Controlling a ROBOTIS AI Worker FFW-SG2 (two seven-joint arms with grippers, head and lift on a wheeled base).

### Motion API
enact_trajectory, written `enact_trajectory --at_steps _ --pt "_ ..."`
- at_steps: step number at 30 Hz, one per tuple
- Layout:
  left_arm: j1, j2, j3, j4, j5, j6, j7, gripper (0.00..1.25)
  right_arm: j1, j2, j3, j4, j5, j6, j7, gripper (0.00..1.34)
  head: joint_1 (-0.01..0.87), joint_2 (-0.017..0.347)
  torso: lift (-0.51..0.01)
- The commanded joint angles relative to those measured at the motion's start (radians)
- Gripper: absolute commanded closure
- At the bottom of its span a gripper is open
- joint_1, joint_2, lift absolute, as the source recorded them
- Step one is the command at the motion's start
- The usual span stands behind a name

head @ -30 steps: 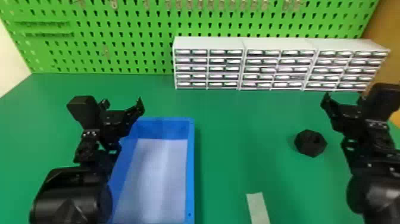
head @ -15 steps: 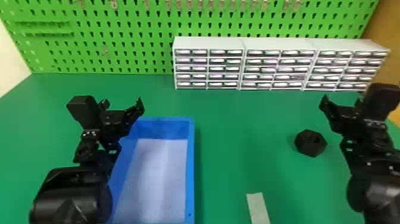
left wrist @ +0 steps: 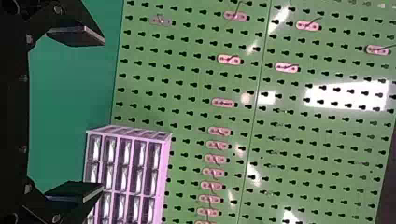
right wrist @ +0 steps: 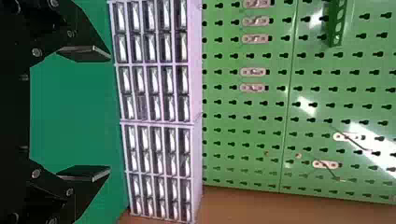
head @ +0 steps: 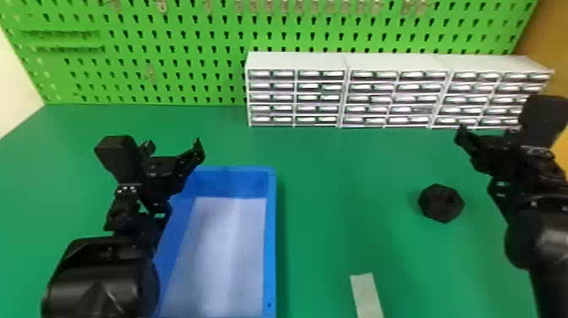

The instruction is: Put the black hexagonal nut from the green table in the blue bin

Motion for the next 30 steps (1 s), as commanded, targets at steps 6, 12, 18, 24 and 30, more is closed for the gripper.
enact_trajectory --at_steps 6,12,18,24,30 --pt "0.0 0.0 -0.001 0.001 -0.002 0.0 0.0 0.18 -0.056 -0.033 -0.006 0.028 -0.041 0.144 0.0 0.41 0.686 0.051 -0.097" --pt "-0.002 0.0 0.0 0.003 -0.002 0.0 0.0 0.18 -0.085 -0.056 -0.003 0.05 -0.059 0.219 0.0 0.42 0.686 0.051 -0.097" --pt "-0.002 0.0 -0.001 0.003 -0.002 0.0 0.0 0.18 -0.103 -0.074 0.005 0.071 -0.094 0.254 0.0 0.42 0.686 0.051 -0.097" --pt "0.0 0.0 -0.003 0.003 -0.002 0.0 0.0 0.18 -0.114 -0.094 0.021 0.084 -0.14 0.306 0.001 0.42 0.686 0.051 -0.097" --pt "0.0 0.0 -0.003 0.003 0.0 0.0 0.0 0.18 -0.123 -0.122 0.048 0.104 -0.202 0.349 0.001 0.42 0.686 0.051 -0.097"
